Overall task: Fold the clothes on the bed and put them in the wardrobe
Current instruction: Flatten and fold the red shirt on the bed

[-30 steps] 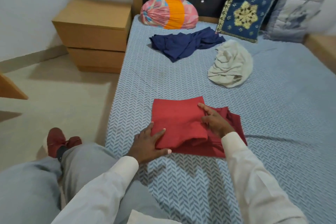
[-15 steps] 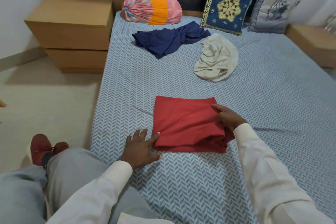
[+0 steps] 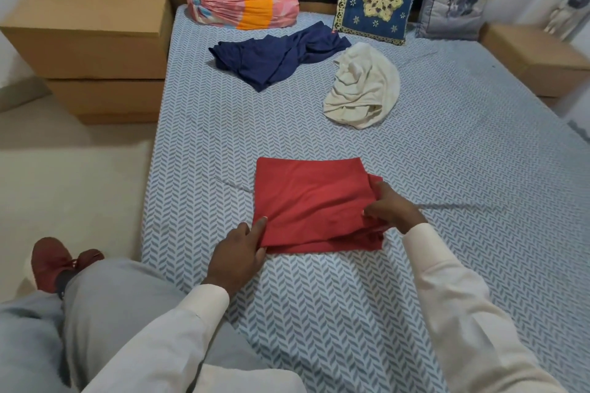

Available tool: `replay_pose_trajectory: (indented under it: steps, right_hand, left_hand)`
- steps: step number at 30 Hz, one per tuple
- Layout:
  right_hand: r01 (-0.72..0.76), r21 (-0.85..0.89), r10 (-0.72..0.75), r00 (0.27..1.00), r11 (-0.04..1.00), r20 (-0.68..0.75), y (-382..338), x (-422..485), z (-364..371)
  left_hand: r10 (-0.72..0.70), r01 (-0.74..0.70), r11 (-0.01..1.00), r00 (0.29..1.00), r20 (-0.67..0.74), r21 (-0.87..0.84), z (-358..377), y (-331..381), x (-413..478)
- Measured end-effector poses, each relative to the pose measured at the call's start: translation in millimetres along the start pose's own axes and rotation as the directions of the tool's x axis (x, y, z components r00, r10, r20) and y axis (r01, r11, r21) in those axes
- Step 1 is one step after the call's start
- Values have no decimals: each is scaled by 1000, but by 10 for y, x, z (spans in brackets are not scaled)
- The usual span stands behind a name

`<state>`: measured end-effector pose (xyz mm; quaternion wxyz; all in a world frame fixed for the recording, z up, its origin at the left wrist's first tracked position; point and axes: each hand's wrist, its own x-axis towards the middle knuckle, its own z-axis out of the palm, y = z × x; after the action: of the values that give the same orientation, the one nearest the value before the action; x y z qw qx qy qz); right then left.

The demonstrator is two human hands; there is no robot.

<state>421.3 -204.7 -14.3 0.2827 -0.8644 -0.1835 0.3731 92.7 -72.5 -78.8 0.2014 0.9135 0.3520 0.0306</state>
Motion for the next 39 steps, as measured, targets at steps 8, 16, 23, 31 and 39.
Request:
replay_pose_trajectory:
  steps: [8, 16, 23, 31, 39]
  right_hand:
    - [-70, 471, 188, 960, 879, -207, 501, -240, 117]
    - [-9, -58, -19, 884, 998, -468, 554, -414, 256]
    - [331, -423, -465, 845, 844, -265, 208, -178, 532]
    - [-65, -504, -102, 950, 861, -296, -273, 109, 492]
    - [101, -548, -280, 926, 830, -253, -724, 271, 651]
  left_hand:
    - [36, -37, 998, 999, 26, 46, -2, 42, -26]
    - [36, -38, 999, 997, 75, 31, -8, 29, -14]
    - [27, -25, 999, 999, 43, -35, -24, 11, -47]
    - [-155, 148, 907, 988, 14, -395, -62, -42, -14]
    - [-311, 341, 782, 939, 147, -521, -113, -84, 152]
